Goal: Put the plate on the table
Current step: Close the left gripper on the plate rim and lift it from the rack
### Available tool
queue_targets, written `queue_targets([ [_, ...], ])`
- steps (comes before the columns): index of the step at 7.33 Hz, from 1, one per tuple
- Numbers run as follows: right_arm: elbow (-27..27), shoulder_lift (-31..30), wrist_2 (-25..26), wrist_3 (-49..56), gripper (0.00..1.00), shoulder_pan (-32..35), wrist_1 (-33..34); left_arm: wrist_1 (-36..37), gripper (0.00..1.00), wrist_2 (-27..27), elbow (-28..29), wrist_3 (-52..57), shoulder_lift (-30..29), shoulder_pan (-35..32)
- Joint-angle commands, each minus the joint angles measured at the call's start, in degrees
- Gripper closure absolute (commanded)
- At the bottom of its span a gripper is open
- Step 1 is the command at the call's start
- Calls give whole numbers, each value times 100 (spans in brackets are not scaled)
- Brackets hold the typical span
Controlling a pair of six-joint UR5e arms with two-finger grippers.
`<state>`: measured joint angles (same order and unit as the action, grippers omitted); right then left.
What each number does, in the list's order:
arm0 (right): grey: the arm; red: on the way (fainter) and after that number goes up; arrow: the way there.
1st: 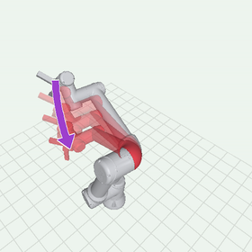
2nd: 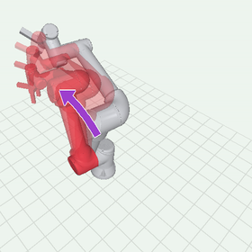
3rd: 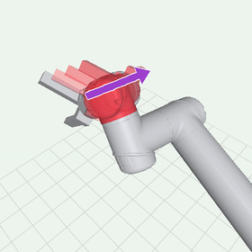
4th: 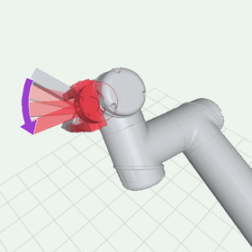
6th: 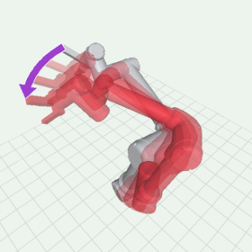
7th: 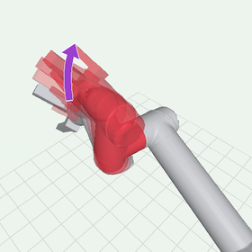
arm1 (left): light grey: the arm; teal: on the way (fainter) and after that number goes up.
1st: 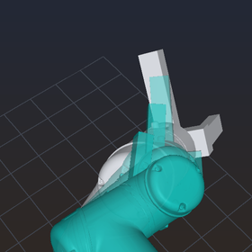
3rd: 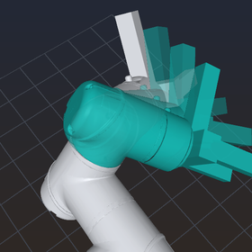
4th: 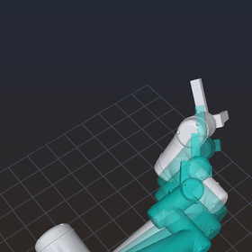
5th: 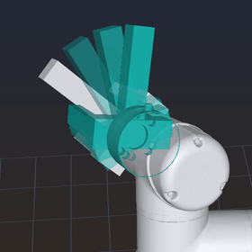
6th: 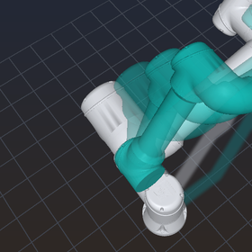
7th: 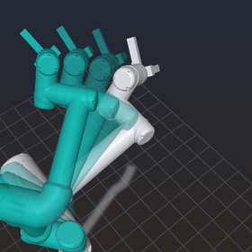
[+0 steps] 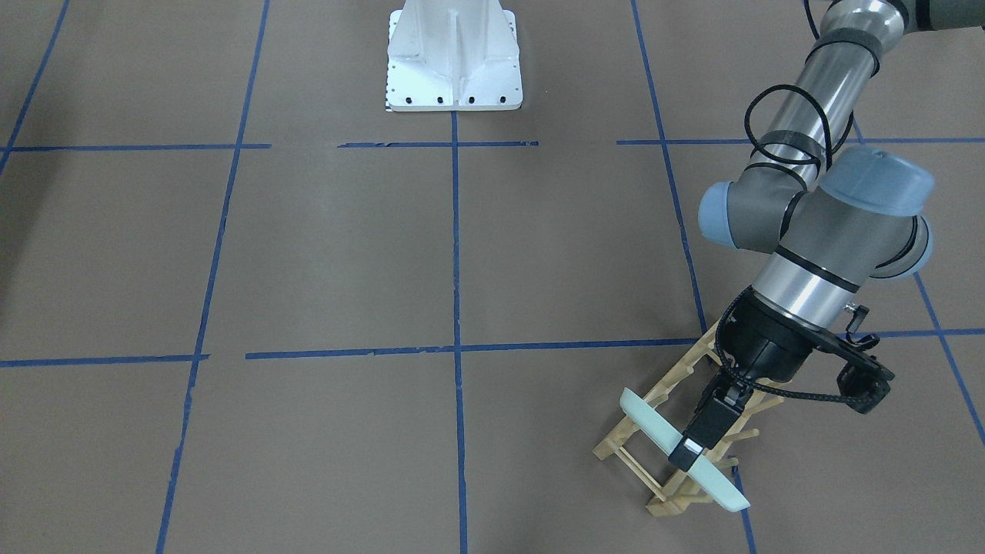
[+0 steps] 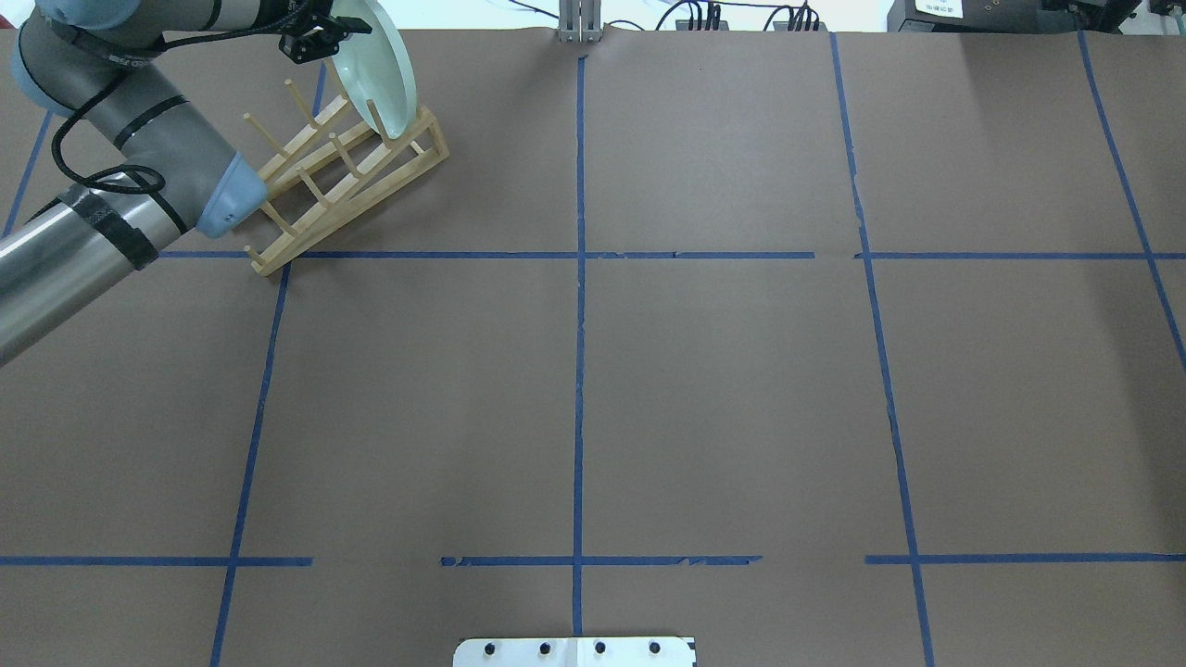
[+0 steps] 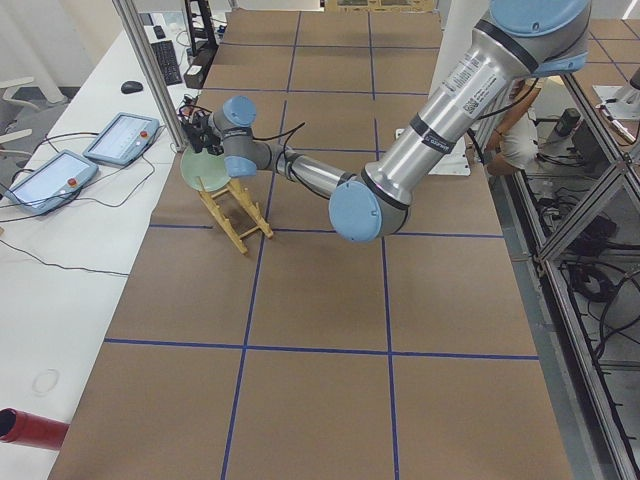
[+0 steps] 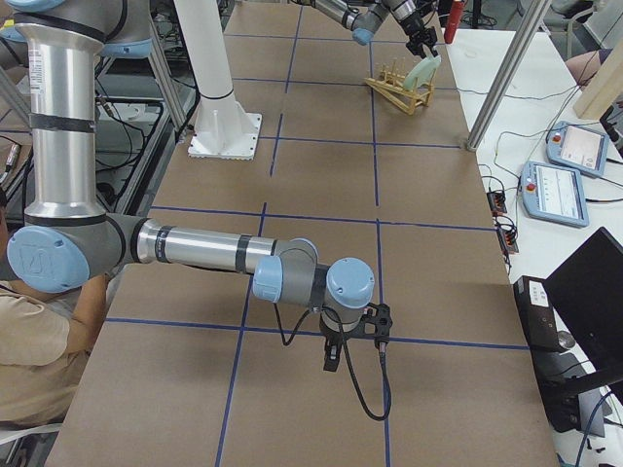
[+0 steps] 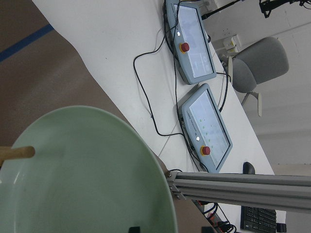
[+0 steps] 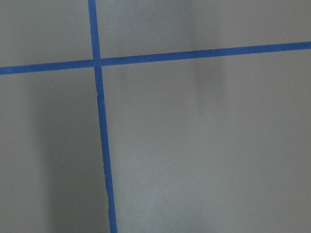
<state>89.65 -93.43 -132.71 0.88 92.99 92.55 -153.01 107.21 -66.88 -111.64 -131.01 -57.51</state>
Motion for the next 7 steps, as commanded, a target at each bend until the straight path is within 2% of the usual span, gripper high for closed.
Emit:
queue_targets([
  [1,0,0,0,0,0,0,0,8,100,-121,0,19,-21,20],
  [2,0,0,0,0,0,0,0,35,100,-130,-157,54,-13,12],
  [3,0,0,0,0,0,0,0,339,100,-95,-759,54,57,-162],
  [5,0,0,0,0,0,0,0,2048,100,315,-2331,281,163,-409],
  [6,0,0,0,0,0,0,0,2857,100,335,-2921,265,163,-393],
  [7,0,0,0,0,0,0,0,3718,100,362,-3214,230,111,-262],
])
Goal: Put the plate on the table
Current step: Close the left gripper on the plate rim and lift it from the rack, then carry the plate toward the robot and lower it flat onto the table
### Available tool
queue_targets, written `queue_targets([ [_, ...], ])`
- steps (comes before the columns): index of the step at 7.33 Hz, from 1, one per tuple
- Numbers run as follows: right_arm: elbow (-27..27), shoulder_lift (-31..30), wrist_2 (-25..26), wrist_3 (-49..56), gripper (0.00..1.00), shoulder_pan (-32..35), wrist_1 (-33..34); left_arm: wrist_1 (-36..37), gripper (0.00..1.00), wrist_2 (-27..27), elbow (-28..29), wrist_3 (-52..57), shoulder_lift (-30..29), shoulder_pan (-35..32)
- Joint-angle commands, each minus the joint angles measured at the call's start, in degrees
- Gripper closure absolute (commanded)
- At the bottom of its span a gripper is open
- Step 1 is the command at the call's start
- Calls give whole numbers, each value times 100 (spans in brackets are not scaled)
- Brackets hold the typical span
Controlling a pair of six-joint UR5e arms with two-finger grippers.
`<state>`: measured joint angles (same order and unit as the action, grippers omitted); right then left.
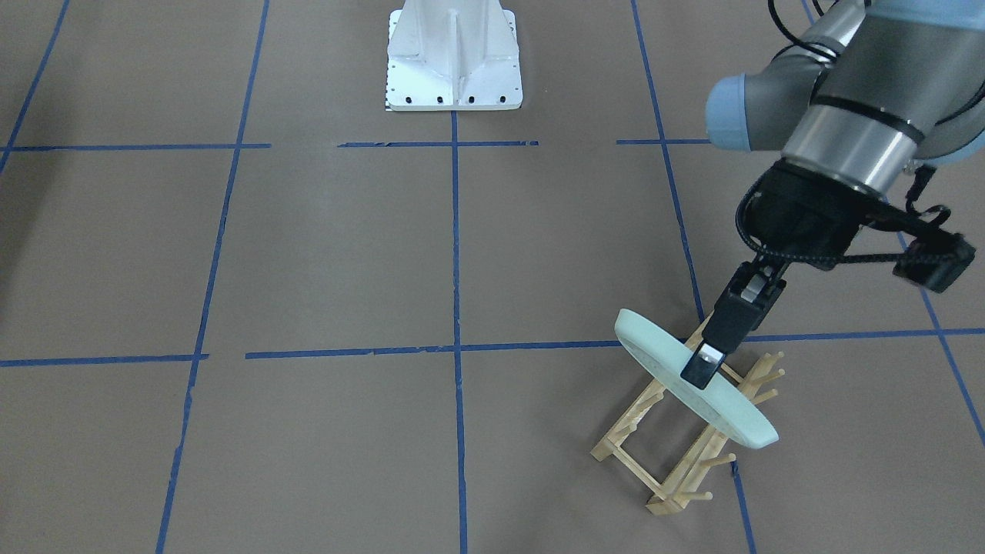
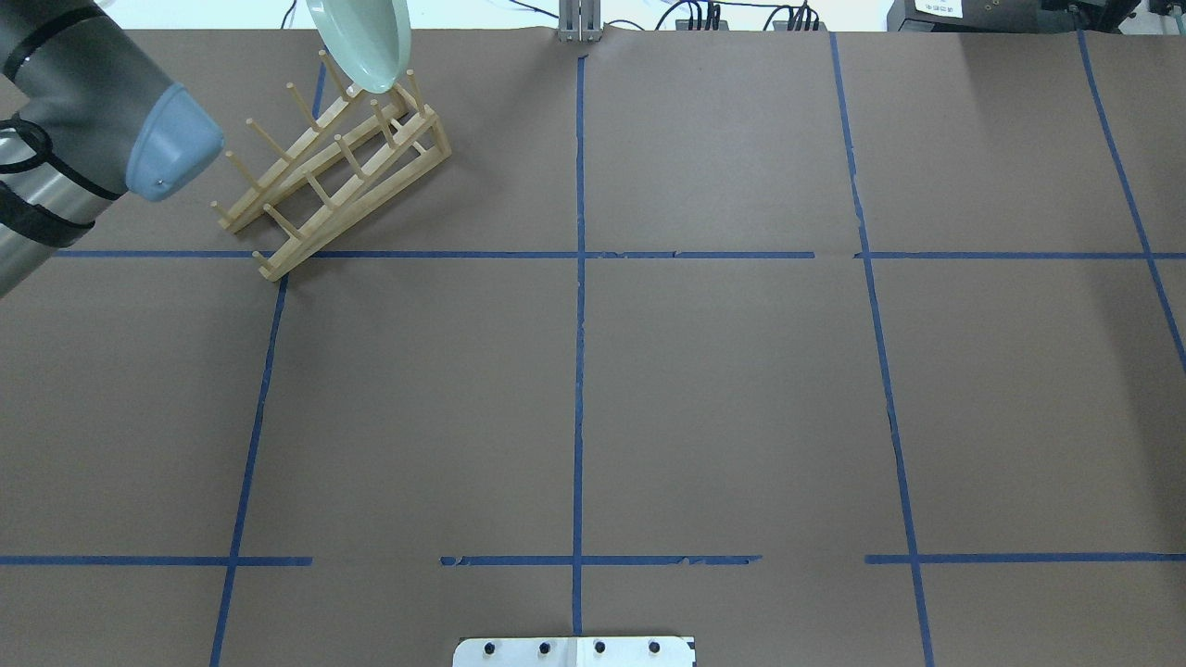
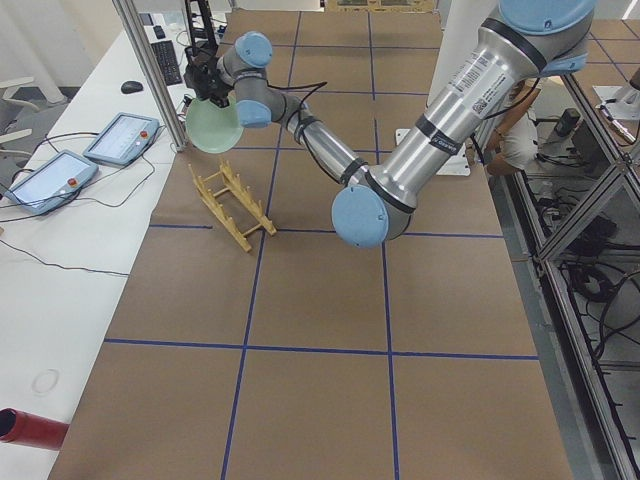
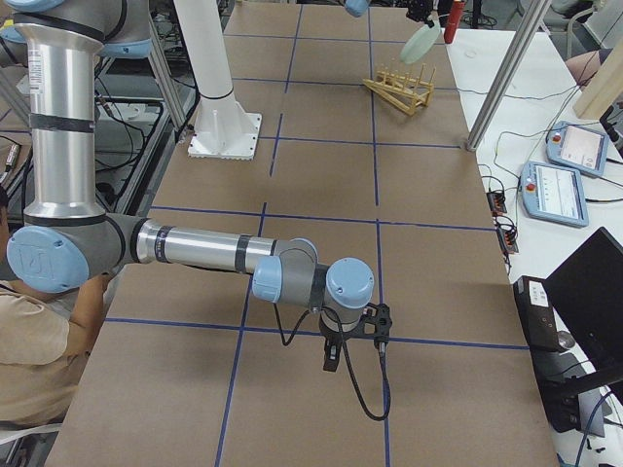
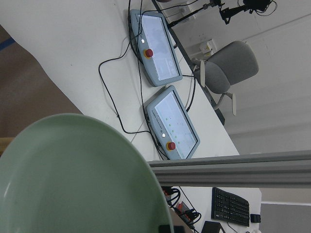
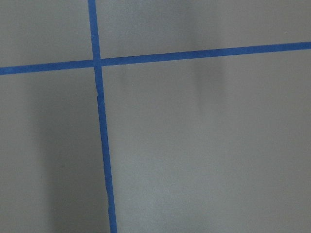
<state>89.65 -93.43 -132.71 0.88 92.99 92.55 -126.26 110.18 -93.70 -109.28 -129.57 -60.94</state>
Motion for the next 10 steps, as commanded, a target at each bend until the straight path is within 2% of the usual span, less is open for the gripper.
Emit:
queue_targets([
  [1,0,0,0,0,0,0,0,1729,100,65,-665,20,-42,596],
  [2,0,0,0,0,0,0,0,2328,100,30,-632,55,-59,1210],
  [4,0,0,0,0,0,0,0,4012,100,38,-186,622,-549,2013],
  [5,0,0,0,0,0,0,0,4500,100,30,-88,696,-569,2356],
  [6,0,0,0,0,0,0,0,4948,100,29,253,1010,-752,2585],
  [7,0,0,0,0,0,0,0,5136,100,21,917,1205,-1084,2779],
  [8,0,0,0,0,0,0,0,5146,100,12,1237,1216,-1192,2981],
  [10,0,0,0,0,0,0,0,5496,100,-223,1302,1494,-1211,3201],
])
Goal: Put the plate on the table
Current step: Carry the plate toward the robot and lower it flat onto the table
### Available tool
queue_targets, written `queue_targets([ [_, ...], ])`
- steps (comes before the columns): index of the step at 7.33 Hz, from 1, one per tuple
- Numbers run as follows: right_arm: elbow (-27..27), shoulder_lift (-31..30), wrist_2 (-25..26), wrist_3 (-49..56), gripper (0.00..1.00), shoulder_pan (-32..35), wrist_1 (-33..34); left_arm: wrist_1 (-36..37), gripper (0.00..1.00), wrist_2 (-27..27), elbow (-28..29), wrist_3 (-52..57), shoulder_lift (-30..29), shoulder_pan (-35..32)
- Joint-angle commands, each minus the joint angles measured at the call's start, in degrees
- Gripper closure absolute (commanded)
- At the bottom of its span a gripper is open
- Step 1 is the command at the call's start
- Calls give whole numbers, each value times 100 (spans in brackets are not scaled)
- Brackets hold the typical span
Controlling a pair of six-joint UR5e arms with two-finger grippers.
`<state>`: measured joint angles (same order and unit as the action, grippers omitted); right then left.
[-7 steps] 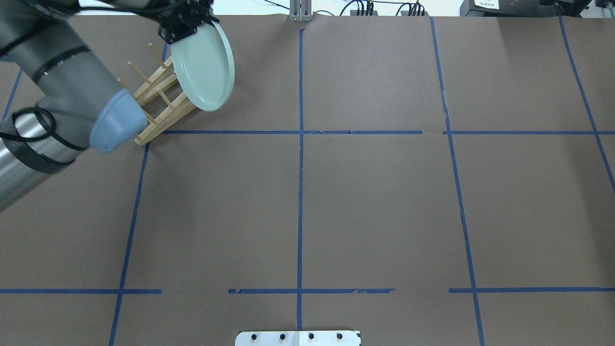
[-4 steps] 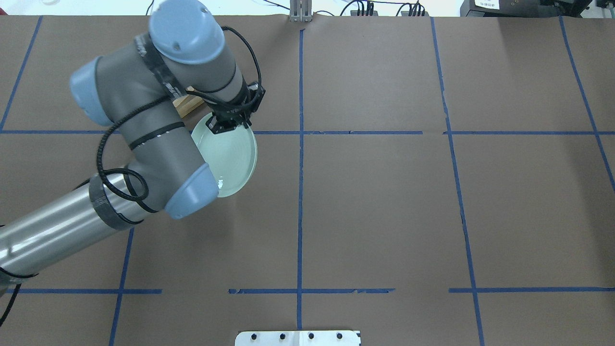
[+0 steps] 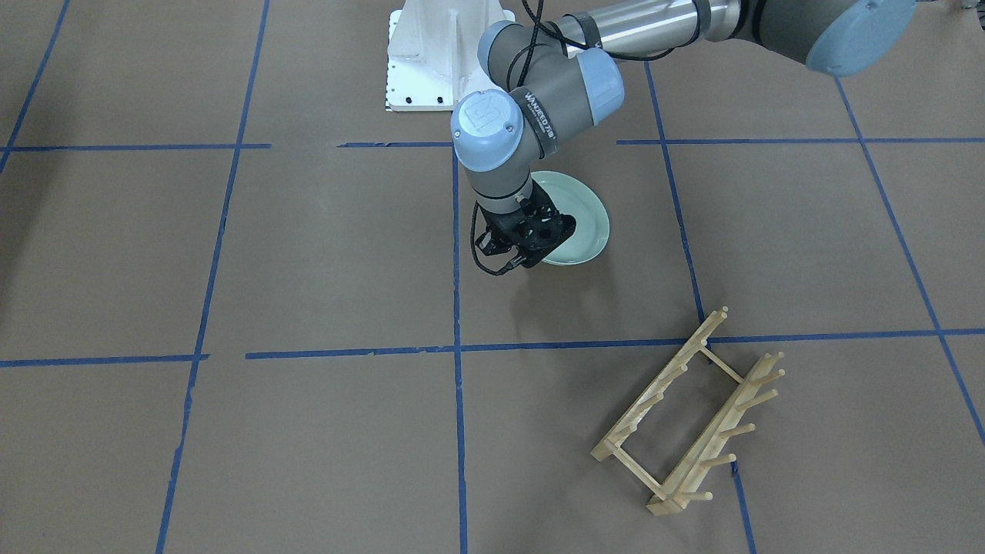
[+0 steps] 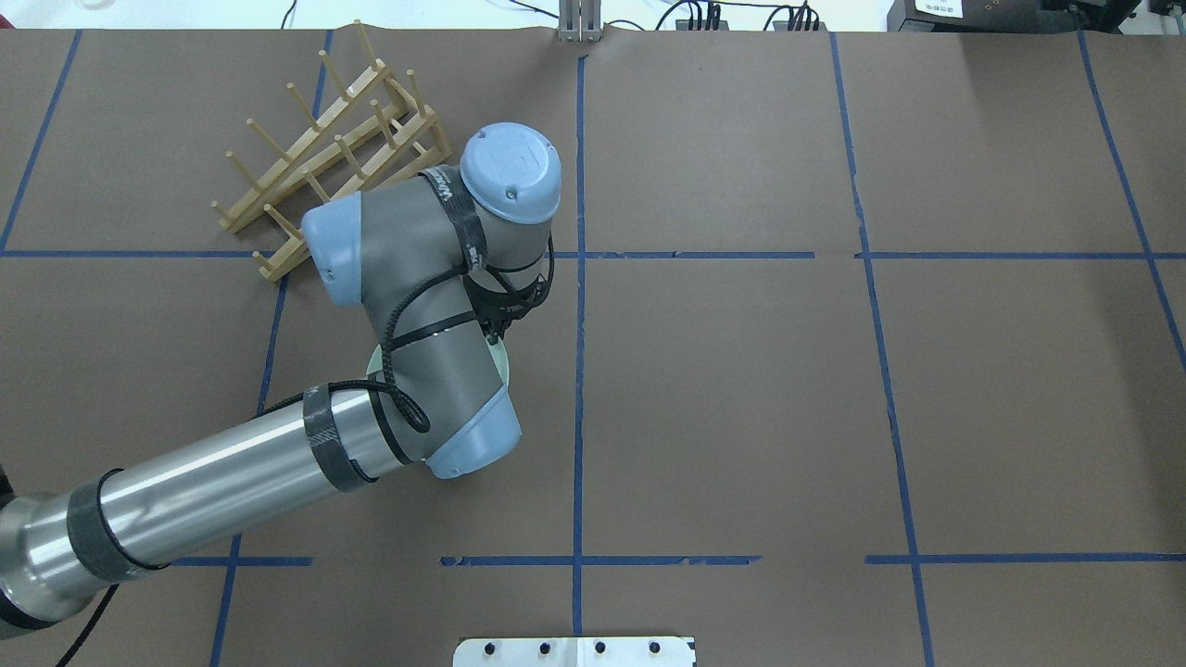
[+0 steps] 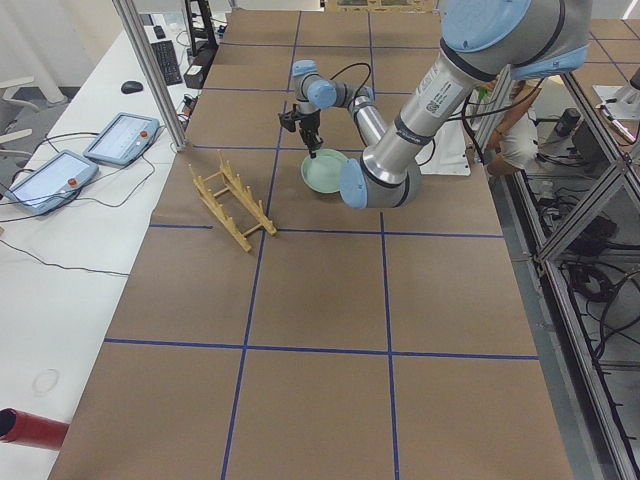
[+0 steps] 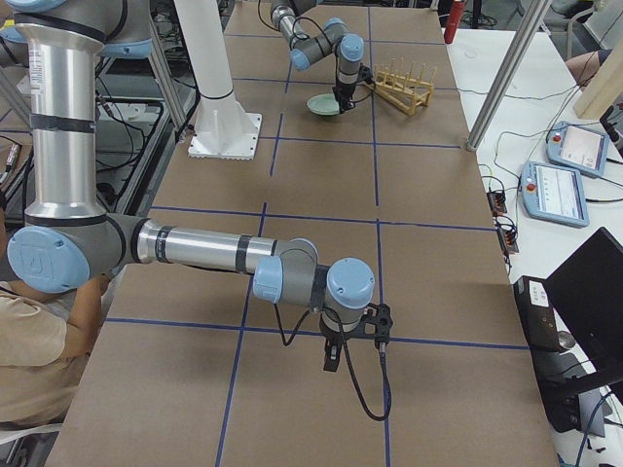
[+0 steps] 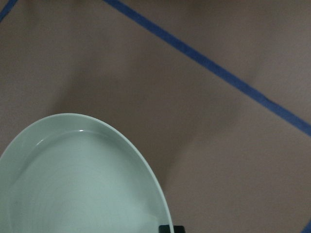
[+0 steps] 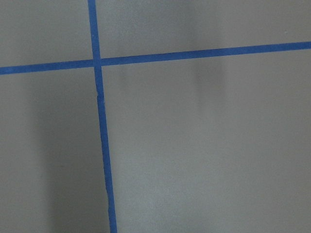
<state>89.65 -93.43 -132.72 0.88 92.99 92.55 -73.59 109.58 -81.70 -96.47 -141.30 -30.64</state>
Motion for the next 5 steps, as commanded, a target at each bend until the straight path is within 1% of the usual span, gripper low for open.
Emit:
queue_targets([
  [1,0,0,0,0,0,0,0,275,100,-235,85,269,-30,198],
  [2,0,0,0,0,0,0,0,284,82,-383,84,348,-30,198],
  [3,0,0,0,0,0,0,0,302,48,-698,84,688,-3,198],
  [4,0,0,0,0,0,0,0,293,0,-1058,50,1074,5,190],
  [5,0,0,0,0,0,0,0,310,0,-1105,-290,1461,101,146],
])
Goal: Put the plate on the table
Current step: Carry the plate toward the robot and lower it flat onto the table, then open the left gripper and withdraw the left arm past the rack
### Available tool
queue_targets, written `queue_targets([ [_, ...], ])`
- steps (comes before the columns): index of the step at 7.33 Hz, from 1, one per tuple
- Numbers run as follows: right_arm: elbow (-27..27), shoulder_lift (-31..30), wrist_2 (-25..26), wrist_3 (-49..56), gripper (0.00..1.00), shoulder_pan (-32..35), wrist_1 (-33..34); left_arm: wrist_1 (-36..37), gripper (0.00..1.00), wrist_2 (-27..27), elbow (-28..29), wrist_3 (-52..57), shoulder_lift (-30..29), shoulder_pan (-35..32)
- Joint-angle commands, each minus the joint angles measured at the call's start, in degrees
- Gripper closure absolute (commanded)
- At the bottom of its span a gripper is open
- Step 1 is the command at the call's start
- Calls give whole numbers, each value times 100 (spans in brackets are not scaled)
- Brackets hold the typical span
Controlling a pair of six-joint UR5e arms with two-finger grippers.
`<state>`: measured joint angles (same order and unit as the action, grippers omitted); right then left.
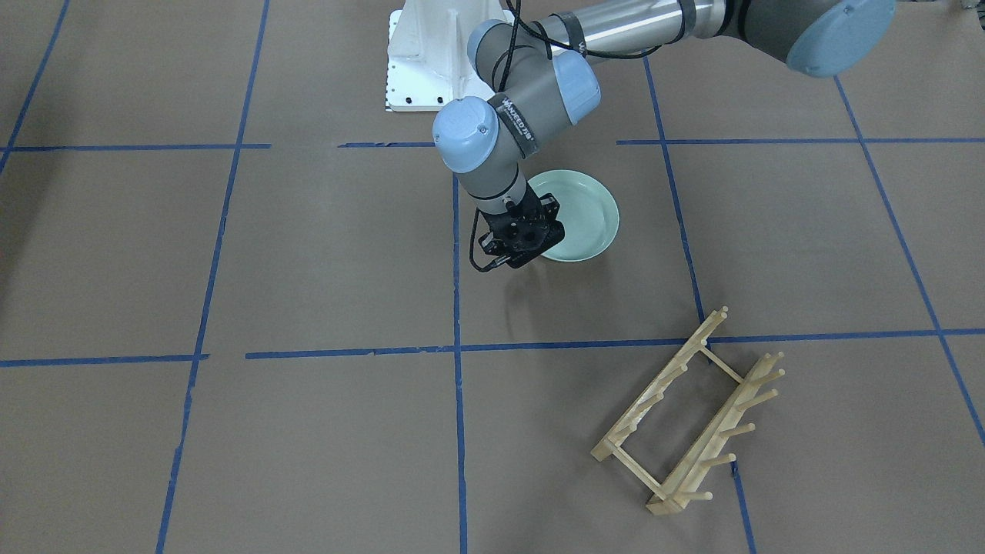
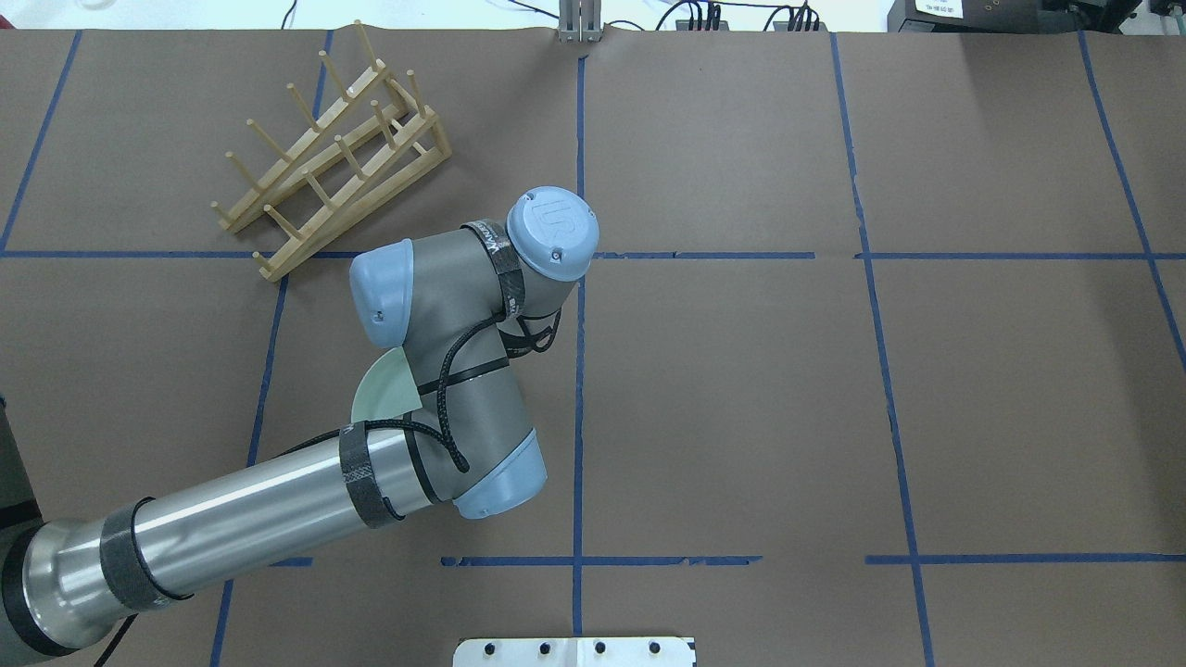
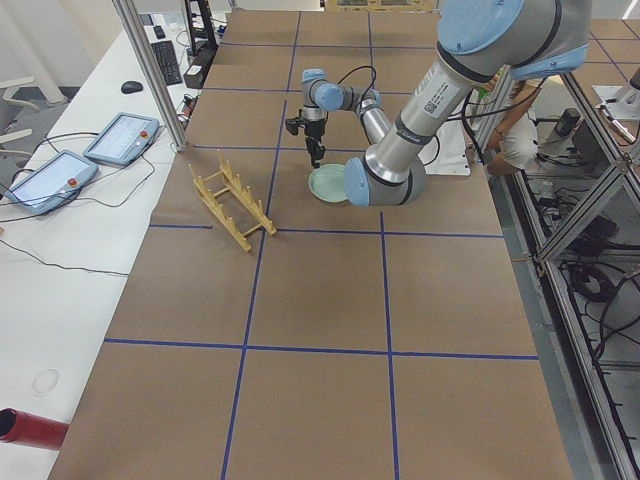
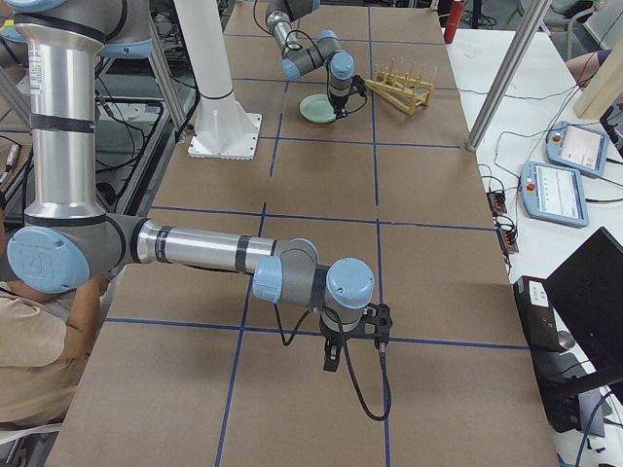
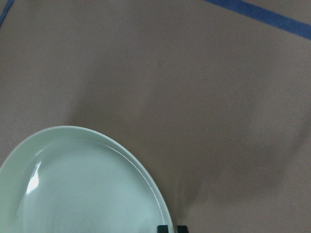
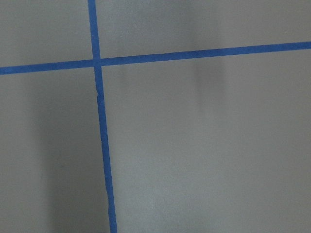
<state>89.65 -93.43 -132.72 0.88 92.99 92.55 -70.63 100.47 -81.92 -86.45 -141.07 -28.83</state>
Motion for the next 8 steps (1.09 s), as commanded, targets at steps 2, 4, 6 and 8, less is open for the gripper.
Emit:
queue_targets([
  [2,0,0,0,0,0,0,0,50,0,-116,-1181,1539,438,-970],
  [4,0,0,0,0,0,0,0,15,0,749,-1728,3789,1191,-2680],
  [6,-9,0,0,0,0,0,0,-117,0,1734,-1845,6390,2340,-4429],
  [8,0,0,0,0,0,0,0,-964,0,2901,-1443,8182,3719,-5785],
])
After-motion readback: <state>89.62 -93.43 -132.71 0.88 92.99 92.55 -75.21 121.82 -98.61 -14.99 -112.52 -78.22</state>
